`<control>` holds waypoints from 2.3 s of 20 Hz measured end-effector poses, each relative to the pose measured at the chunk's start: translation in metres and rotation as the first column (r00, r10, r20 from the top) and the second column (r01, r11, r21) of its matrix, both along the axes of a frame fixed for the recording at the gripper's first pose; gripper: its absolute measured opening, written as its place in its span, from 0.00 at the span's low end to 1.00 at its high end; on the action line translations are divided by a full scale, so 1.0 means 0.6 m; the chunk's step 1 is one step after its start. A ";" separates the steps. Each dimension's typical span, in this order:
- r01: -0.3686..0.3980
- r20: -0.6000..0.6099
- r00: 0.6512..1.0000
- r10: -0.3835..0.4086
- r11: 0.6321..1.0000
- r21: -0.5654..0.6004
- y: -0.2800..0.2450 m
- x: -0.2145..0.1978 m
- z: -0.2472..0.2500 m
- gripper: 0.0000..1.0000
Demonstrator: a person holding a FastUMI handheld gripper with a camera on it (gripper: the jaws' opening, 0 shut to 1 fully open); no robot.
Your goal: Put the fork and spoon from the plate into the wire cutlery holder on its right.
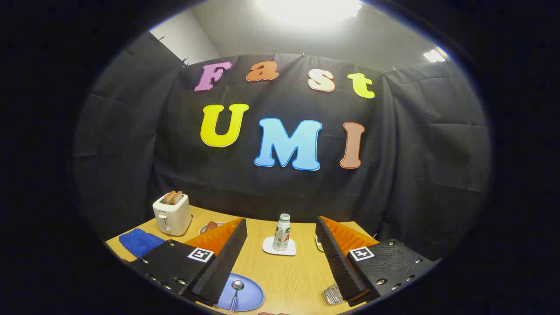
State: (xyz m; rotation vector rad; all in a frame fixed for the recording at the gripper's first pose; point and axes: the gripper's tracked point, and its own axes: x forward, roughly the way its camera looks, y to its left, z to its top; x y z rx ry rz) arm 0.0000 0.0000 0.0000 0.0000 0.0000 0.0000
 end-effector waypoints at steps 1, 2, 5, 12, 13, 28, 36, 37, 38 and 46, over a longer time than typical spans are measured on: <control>-0.002 0.000 1.000 0.002 1.000 0.006 0.005 -0.003 0.005 0.97; -0.015 -0.002 1.000 0.015 1.000 0.009 0.012 -0.006 0.007 0.97; -0.049 0.021 0.999 0.049 0.999 0.014 0.011 -0.003 0.023 0.96; -0.043 0.011 0.999 0.043 0.999 -0.004 -0.021 0.029 0.015 0.96; -0.058 0.000 0.998 0.058 0.998 -0.007 -0.018 0.030 0.010 0.96; -0.256 -0.421 0.881 0.214 0.965 -0.047 0.076 0.003 -0.206 0.96; -0.329 -0.677 0.695 0.244 0.944 0.003 0.119 -0.024 -0.347 0.96; -0.327 -0.696 0.675 0.243 0.945 0.012 0.119 -0.024 -0.358 0.96; -0.322 -0.711 0.662 0.237 0.947 0.015 0.119 -0.027 -0.370 0.96; -0.328 -0.812 0.547 0.203 0.945 0.015 0.125 -0.033 -0.449 0.96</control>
